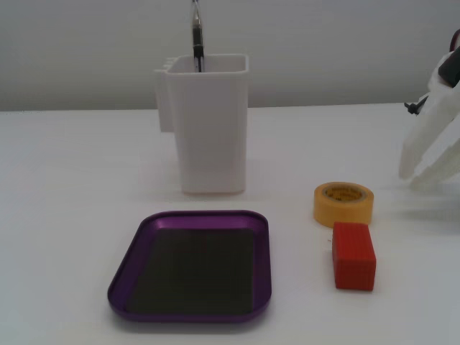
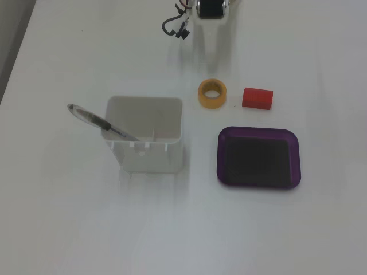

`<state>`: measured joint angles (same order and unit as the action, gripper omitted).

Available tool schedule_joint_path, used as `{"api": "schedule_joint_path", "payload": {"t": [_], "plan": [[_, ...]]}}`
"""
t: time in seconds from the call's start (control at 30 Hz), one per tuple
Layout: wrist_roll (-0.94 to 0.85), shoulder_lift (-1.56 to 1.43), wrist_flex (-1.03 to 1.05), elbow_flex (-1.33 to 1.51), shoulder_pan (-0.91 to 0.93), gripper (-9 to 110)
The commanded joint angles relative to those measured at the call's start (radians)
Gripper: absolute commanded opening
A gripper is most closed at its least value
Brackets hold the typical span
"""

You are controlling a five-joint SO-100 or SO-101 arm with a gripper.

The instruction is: Grab up the yellow tape and put it in the box.

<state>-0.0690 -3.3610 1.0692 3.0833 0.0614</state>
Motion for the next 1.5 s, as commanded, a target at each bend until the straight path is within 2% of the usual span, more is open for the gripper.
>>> {"api": "schedule_joint_path", "payload": {"t": [0.0,0.3,0.57,0.8,1.07,1.23,1.47], "plan": [[0.072,-0.064,0.003,0.006,-0.095,-1],[0.072,-0.054,0.003,0.002,-0.095,-1],[0.072,0.012,0.006,-0.216,-0.094,-1],[0.074,0.529,0.012,-0.578,-0.104,-1],[0.048,1.155,0.235,-1.095,-0.11,0],[-0.023,1.365,0.322,-1.244,-0.109,2],[-0.04,1.442,0.305,-1.232,-0.103,19]]}}
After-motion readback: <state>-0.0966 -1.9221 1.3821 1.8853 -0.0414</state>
